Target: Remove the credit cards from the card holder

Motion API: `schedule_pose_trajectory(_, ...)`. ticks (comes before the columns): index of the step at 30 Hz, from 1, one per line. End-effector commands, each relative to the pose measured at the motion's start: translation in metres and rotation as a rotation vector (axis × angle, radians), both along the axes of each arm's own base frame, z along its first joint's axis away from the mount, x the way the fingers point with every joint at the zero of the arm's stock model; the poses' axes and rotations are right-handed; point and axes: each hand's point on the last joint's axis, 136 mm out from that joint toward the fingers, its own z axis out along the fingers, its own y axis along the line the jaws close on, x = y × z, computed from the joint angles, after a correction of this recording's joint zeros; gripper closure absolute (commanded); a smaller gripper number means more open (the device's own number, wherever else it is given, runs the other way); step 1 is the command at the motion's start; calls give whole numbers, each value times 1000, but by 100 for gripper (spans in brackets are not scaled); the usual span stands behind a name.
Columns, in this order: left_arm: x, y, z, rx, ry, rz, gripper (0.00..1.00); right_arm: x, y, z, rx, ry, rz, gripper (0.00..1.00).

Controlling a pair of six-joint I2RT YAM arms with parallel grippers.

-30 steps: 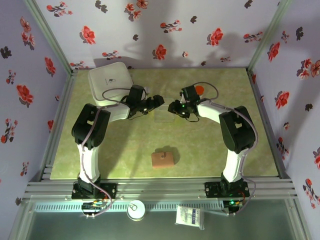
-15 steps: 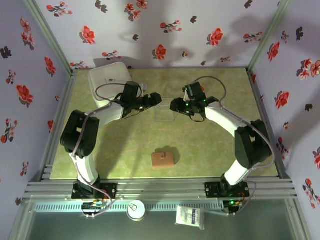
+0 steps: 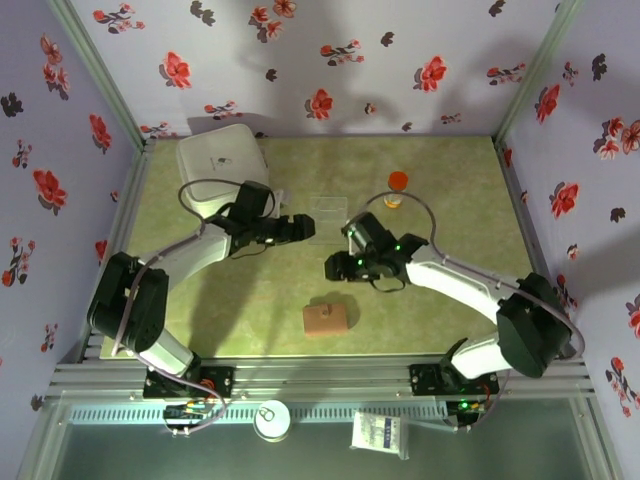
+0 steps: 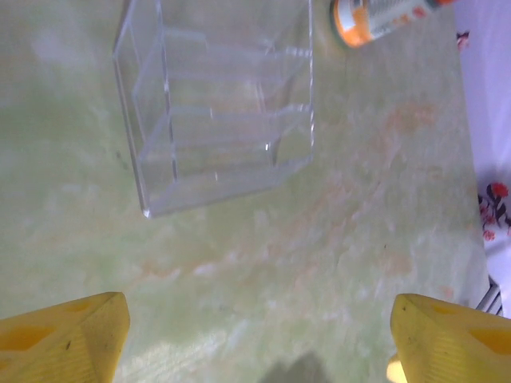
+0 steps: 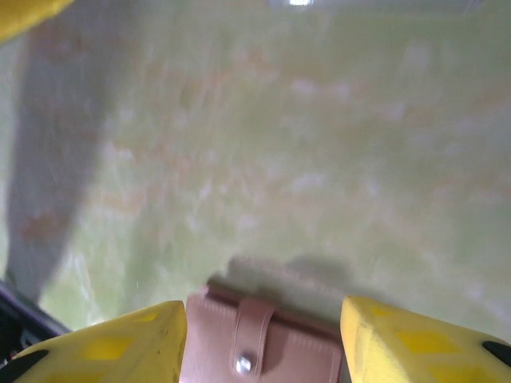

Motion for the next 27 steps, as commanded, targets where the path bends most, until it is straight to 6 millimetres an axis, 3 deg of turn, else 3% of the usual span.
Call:
schedule_pose_trajectory(1, -25, 3, -9, 30, 41, -58, 15, -32, -2, -10, -34, 40, -12, 46)
schedule_pose_trajectory(5, -39, 2, -15, 36, 60, -72, 15, -64, 5, -18, -116, 0, 134, 38)
schedule_pose_trajectory(7, -44, 6, -18, 42, 68, -64, 15, -75, 1, -23, -214, -60, 298, 33)
schedule_pose_trajectory(12, -51, 27, -21, 100, 65, -21, 15, -82, -8, -26, -466, -247, 765, 26)
schedule_pose_trajectory(18, -60, 57, -12, 119, 41, 54, 13, -103, -4, -43, -502, -248, 1265, 21)
schedule_pose_trajectory(27, -80, 103, -2, 126, 20, 176, 11, -89, 27, -65, -522, -290, 1392, 10)
